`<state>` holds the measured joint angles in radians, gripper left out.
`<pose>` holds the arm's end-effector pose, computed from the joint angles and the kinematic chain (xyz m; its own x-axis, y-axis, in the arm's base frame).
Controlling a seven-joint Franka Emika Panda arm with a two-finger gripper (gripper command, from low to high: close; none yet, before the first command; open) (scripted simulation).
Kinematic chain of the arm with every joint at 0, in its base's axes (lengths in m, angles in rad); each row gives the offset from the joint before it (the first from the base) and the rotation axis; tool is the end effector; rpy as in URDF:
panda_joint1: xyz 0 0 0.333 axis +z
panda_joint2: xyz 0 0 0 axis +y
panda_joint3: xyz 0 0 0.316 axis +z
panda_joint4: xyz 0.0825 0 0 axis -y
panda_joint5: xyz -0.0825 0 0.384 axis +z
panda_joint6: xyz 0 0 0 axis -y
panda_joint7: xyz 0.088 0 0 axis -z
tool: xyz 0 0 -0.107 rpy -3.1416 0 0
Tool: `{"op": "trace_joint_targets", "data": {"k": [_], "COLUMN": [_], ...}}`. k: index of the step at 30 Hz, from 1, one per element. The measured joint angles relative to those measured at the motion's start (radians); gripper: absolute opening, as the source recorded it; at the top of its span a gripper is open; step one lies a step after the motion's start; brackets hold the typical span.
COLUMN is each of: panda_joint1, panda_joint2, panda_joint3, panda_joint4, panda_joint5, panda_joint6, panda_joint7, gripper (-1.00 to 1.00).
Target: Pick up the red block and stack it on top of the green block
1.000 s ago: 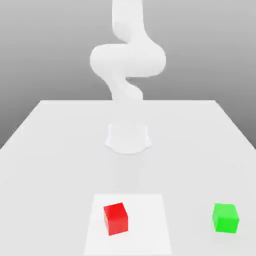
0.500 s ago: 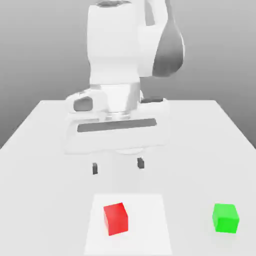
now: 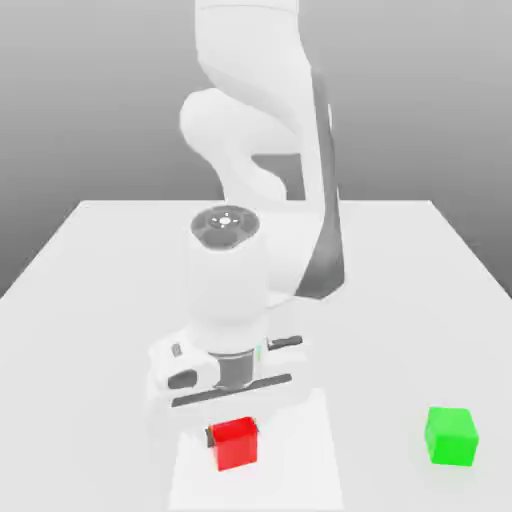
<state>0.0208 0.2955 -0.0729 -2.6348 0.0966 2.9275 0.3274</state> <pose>0.4187 -0.0306 0.1463 0.8912 -0.4536 -0.0007 -0.4536 -0.8912 0.0011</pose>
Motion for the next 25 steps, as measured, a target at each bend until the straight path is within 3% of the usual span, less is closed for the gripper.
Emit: {"op": "trace_joint_targets", "data": {"k": [8,16,21,22,25], "panda_joint1": [0.023,0.316,0.385,0.390,0.390], "panda_joint2": [-0.190,-0.197,-0.042,-0.022,-0.022], "panda_joint3": [-0.024,0.196,0.210,0.205,0.205], "panda_joint4": [-0.025,0.105,0.152,0.154,0.154], "panda_joint5": [-0.068,-0.118,-0.183,-0.190,-0.190], "panda_joint6": [-0.163,-0.301,-0.196,-0.178,-0.178], "panda_joint7": [0.049,0.044,0.078,0.084,0.084], "gripper": [-1.00,-1.00,-1.00,1.00,1.00]}}
